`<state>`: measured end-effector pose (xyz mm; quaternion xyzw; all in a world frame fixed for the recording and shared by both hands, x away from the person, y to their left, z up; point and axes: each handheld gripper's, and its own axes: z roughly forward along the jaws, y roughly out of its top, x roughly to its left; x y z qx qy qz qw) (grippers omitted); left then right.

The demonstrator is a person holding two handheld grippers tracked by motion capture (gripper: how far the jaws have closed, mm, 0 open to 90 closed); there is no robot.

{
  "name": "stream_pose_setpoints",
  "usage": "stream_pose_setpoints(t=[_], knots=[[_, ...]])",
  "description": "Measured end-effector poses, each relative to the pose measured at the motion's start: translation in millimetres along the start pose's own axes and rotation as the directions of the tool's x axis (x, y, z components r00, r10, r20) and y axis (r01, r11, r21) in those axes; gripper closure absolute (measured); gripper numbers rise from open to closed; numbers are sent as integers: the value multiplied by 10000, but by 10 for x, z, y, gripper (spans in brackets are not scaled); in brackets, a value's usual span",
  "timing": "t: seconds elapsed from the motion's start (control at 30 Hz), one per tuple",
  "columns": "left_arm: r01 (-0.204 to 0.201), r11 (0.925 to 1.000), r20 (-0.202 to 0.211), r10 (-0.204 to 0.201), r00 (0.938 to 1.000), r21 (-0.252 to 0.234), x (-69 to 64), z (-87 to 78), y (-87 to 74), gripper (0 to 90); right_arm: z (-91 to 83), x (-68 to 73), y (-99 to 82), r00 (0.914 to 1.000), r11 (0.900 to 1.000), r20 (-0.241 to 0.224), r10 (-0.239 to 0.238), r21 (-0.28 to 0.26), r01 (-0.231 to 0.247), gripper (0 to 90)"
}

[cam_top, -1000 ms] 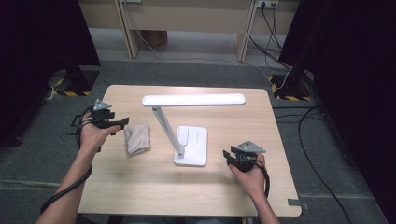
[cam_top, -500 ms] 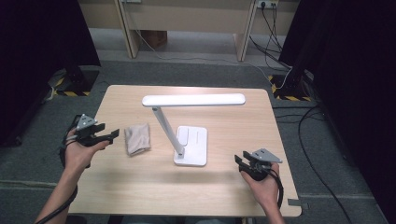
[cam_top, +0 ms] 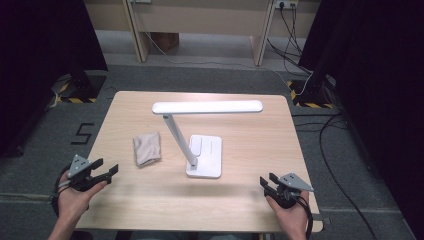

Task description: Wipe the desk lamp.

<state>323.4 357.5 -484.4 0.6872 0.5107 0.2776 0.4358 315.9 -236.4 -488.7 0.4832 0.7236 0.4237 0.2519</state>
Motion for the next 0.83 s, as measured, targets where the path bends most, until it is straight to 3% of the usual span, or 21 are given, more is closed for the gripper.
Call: stream_pose_setpoints(t=[0.23,0.43,0.83], knots=[[141,9998,323,-137,9994,-129,-125,-48,-189,329,-21,-9,-74,9997,9998,195,150,-146,-147,567],[-198,9998,381,200,9991,-60,-188,-19,-260,330,-15,-19,-144,9990,9997,401,209,-162,-203,560],[-172,9997,241,176,9996,-194,-143,-11,-308,333,0,-55,-206,9973,9989,622,399,-271,-382,534]])
